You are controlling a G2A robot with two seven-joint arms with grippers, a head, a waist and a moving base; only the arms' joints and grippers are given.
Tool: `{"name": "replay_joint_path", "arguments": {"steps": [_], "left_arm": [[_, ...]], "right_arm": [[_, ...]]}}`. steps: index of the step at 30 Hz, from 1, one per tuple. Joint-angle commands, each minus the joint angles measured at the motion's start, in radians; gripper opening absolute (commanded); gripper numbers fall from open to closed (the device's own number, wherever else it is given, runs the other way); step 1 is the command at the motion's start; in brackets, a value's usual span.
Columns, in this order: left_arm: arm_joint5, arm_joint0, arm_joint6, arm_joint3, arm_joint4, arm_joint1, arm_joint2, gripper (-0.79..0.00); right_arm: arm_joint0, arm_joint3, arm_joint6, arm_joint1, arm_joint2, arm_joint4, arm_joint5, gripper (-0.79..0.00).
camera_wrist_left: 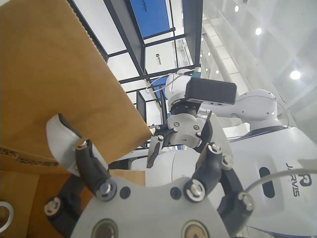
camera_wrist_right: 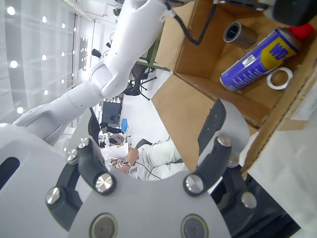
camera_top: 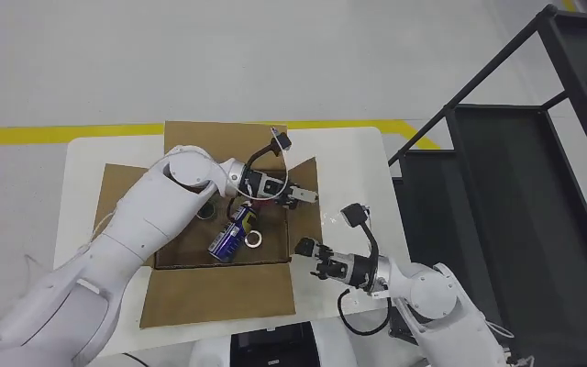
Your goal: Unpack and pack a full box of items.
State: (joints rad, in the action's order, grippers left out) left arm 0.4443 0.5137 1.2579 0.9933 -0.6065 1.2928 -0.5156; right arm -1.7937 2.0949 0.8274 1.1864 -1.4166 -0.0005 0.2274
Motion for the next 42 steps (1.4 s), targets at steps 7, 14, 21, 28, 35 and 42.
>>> {"name": "replay_joint_path", "arguments": {"steps": [7, 14, 21, 28, 35, 42], "left_arm": [[0.061, 0.020, 0.057, -0.040, -0.032, -0.011, -0.065, 0.000], [0.060, 0.135, 0.058, 0.110, -0.013, -0.110, -0.249, 0.000], [0.020, 0.338, 0.081, 0.280, 0.083, -0.228, -0.519, 0.000], [-0.097, 0.569, 0.113, 0.473, 0.109, -0.315, -0.820, 0.000], [-0.201, 0.757, 0.109, 0.592, 0.109, -0.359, -1.039, 0.000], [-0.179, 0.898, 0.047, 0.596, 0.054, -0.377, -1.231, 0.000]], "right_arm": [[0.020, -0.060, -0.072, -0.003, -0.006, 0.019, -0.056, 0.000], [0.084, -0.124, -0.115, -0.002, 0.021, 0.015, -0.123, 0.000], [0.129, -0.139, -0.136, -0.002, 0.051, 0.009, -0.143, 0.000], [0.159, -0.145, -0.147, -0.003, 0.068, 0.004, -0.156, 0.000], [0.189, -0.173, -0.153, -0.003, 0.097, 0.006, -0.152, 0.000], [0.198, -0.182, -0.179, -0.004, 0.108, 0.006, -0.145, 0.000]]}}
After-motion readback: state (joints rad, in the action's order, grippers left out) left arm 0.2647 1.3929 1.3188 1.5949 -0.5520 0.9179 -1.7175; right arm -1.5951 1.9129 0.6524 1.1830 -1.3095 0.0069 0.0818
